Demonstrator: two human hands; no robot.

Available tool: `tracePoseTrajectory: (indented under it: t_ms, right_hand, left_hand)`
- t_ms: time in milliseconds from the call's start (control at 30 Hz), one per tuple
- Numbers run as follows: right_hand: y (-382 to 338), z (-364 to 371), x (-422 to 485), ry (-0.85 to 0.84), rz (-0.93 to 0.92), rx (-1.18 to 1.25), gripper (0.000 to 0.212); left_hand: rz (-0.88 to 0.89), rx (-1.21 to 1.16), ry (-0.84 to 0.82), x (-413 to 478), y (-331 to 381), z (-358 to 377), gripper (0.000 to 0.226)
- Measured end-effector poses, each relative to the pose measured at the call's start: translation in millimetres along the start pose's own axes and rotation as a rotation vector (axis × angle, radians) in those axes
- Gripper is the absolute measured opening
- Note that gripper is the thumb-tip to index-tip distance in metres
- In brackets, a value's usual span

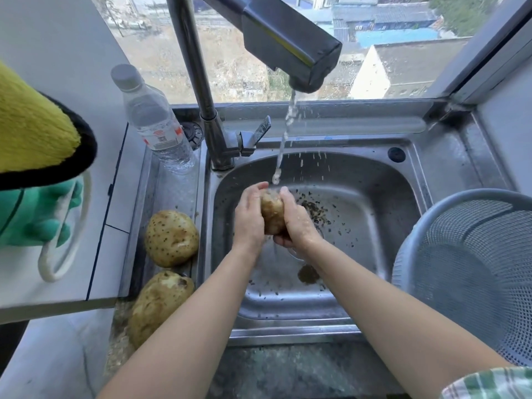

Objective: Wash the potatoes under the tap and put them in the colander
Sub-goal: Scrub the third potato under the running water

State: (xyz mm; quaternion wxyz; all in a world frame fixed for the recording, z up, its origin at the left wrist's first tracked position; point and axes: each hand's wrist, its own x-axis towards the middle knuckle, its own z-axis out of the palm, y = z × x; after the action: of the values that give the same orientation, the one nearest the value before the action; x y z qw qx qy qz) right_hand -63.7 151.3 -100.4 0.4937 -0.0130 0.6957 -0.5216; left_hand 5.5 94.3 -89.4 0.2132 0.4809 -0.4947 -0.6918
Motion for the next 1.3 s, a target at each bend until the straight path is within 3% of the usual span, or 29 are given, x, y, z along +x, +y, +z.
tracePoseTrajectory:
  t_ms: [33, 67, 167, 267, 333, 400, 467, 567, 667, 767, 867, 967, 1000, 1067, 1133, 1300]
  right_hand:
    - [-1.8, -1.7, 0.2, 0.025, 0.024, 0.006, 0.058]
    - [-1.6, -2.9, 2.4, 0.035, 0.022, -0.017, 0.059]
    - [6.4, -2.2, 6.1, 0.002, -0.106, -0.173, 0.069]
    - [16.2, 1.4, 3.5, -0.115, -0.205, -0.225, 0.075]
    - [16.7, 2.8, -0.8, -0.116, -0.211, -0.232, 0.061]
    - [15.8, 3.4, -1.2, -0.035, -0.212, -0.248, 0.047]
    - [13.8, 1.6, 3.6, 0.099, -0.182, -0.238, 0.052]
    - [8.1, -2.6, 9.4, 0.147, 0.006, -0.072, 0.058]
    - [5.9, -3.9, 2.2, 0.076, 0.013, -0.103, 0.066]
    - [8.2, 0.5, -3.3, -0.022, -0.064, -0.183, 0.077]
    - [5.7, -1.6, -1.7, -0.061, -0.067, -0.134, 0.076]
    - [3.5, -6.7, 2.9, 0.024, -0.065, -0.090, 0.074]
    - [4.2, -6.9, 3.1, 0.036, -0.092, -0.099, 0.072]
    - [7.2, -5.9, 1.1, 0.007, -0.162, -0.138, 0.071]
    - [9.9, -4.2, -0.6, -0.030, -0.195, -0.161, 0.071]
    - [-0.8, -7.0, 2.6, 0.036, -0.065, -0.084, 0.061]
  left_hand:
    - [0.069, 0.029, -0.080, -2.9, -5.5, -1.6, 0.014]
    - [0.100, 0.070, -0.104, -2.3, -11.9, -2.7, 0.018]
    - [0.060, 0.084, 0.039, 4.7, -14.6, -1.9, 0.009]
    - [-0.179, -0.115, 0.231, 8.5, -1.4, 0.2, 0.024]
    - [-0.351, -0.267, 0.320, 8.2, 5.2, 0.6, 0.036]
    - [-0.391, -0.247, 0.234, 5.1, 3.9, 0.7, 0.032]
    - [-0.297, -0.204, 0.045, -5.5, 0.4, -1.6, 0.018]
    - [-0.113, -0.086, -0.190, -10.1, -13.5, -5.0, 0.060]
    - [-0.064, 0.030, -0.050, -8.5, -9.3, -0.3, 0.026]
    - [-0.300, -0.061, 0.164, 3.5, -1.5, 2.9, 0.036]
    - [-0.246, -0.106, 0.016, 7.3, -5.1, -4.7, 0.031]
    - [-0.163, -0.134, -0.208, 3.1, -17.3, -7.7, 0.056]
    - [-0.146, -0.142, -0.198, 1.7, -17.5, -5.4, 0.050]
    - [-0.161, -0.169, -0.026, 2.1, -10.1, 1.3, 0.018]
    - [-0.288, -0.298, 0.115, 9.4, -8.7, 3.8, 0.030]
    - [-0.321, -0.604, -0.084, 9.1, -12.9, 0.5, 0.019]
